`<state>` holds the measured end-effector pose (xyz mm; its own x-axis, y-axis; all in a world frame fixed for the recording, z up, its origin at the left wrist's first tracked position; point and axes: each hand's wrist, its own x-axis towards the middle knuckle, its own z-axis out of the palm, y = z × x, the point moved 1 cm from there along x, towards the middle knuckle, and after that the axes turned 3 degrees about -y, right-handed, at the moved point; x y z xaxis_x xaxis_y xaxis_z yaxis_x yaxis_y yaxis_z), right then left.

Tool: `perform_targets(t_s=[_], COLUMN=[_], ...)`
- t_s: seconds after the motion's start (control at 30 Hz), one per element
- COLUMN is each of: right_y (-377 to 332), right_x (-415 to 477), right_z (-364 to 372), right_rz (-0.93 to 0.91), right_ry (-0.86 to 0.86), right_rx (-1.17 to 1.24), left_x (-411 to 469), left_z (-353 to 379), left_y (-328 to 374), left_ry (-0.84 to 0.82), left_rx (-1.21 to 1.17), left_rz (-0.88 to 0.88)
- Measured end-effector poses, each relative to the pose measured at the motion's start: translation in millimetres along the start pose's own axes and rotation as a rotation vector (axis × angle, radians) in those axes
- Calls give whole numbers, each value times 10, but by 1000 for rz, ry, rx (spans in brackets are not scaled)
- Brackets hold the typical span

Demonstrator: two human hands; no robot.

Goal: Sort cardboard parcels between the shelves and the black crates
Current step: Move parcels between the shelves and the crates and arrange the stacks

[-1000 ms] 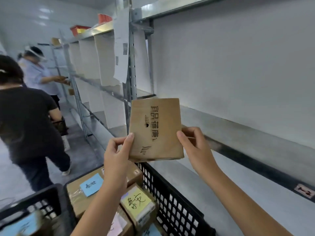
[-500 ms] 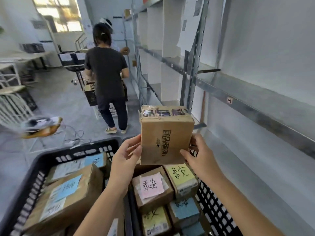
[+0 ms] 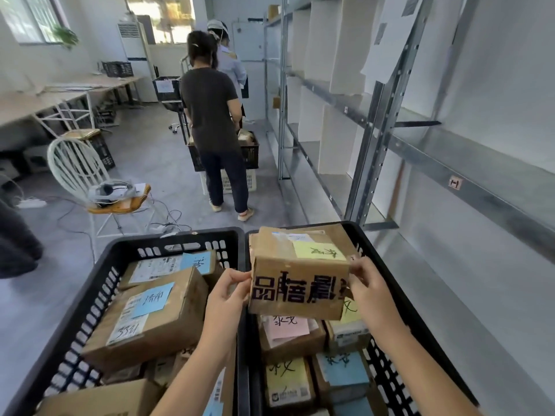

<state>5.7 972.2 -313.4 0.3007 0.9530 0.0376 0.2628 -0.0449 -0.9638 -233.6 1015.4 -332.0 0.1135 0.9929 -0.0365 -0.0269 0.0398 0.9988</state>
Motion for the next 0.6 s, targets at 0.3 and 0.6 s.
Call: perform_targets(t_s=[0.3,0.6], right_y=[-52,-111], right_x=[-91,-185], right_z=[57,-12], right_rz=[-19,92], right_ry=[-113,-127], right_rx=[247,441], left_x=[-94,-169], left_z=[44,101], left_y=[6,140], left_ry=[-13,-80], left_rx=[-151,-223], left_rz=[-90,-159])
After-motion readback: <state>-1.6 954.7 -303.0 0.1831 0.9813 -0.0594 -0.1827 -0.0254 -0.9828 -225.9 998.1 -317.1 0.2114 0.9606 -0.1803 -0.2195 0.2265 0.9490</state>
